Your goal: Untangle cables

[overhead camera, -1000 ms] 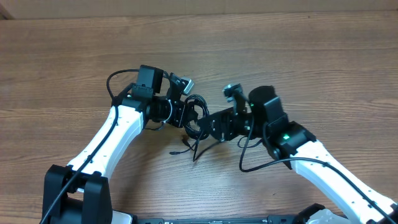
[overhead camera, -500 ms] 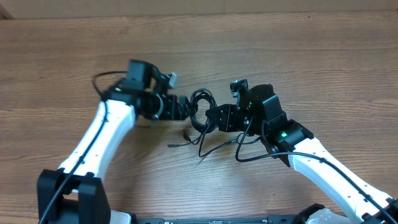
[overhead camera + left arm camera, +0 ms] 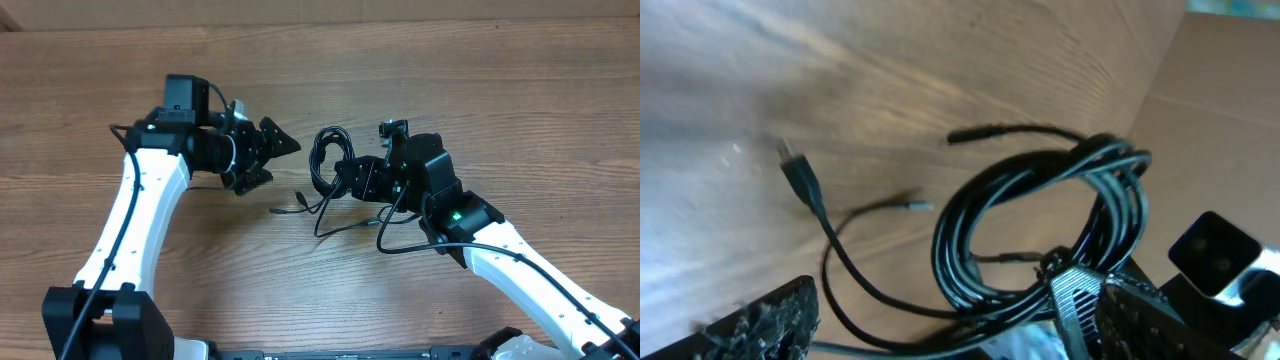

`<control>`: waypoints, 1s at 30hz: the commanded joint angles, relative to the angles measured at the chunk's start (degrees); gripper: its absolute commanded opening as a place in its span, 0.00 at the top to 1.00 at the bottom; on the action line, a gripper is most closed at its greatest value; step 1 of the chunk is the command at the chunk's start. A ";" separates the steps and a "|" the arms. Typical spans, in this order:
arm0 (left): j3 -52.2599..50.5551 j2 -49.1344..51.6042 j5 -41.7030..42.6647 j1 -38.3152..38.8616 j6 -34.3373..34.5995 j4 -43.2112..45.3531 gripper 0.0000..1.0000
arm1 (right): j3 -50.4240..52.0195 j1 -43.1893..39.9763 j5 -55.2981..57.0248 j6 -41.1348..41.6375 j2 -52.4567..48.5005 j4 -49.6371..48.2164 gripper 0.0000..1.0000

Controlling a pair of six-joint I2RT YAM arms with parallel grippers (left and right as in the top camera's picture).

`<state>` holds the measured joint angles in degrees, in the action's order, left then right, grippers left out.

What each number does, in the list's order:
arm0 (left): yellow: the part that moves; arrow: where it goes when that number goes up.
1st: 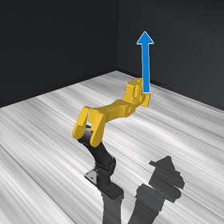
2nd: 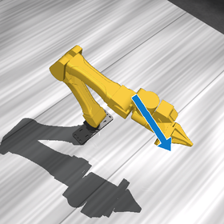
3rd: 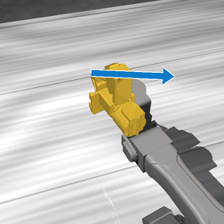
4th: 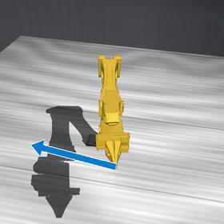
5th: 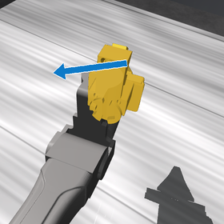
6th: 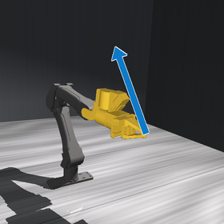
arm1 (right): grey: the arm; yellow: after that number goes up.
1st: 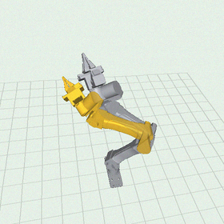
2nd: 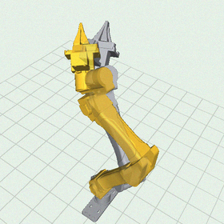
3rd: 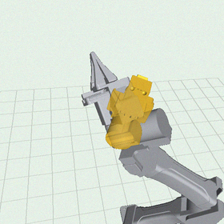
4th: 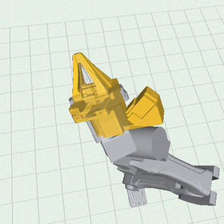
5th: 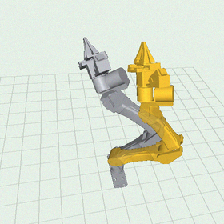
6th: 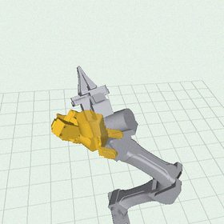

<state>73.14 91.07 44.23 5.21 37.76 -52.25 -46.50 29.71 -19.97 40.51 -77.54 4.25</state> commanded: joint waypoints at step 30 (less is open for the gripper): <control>-3.67 -0.31 -13.11 12.00 15.43 5.81 0.66 | -1.22 -0.11 -3.30 18.27 0.26 -2.49 0.96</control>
<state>70.00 91.07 32.64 16.53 52.75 -47.40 -46.50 29.71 -22.55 56.42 -77.54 2.52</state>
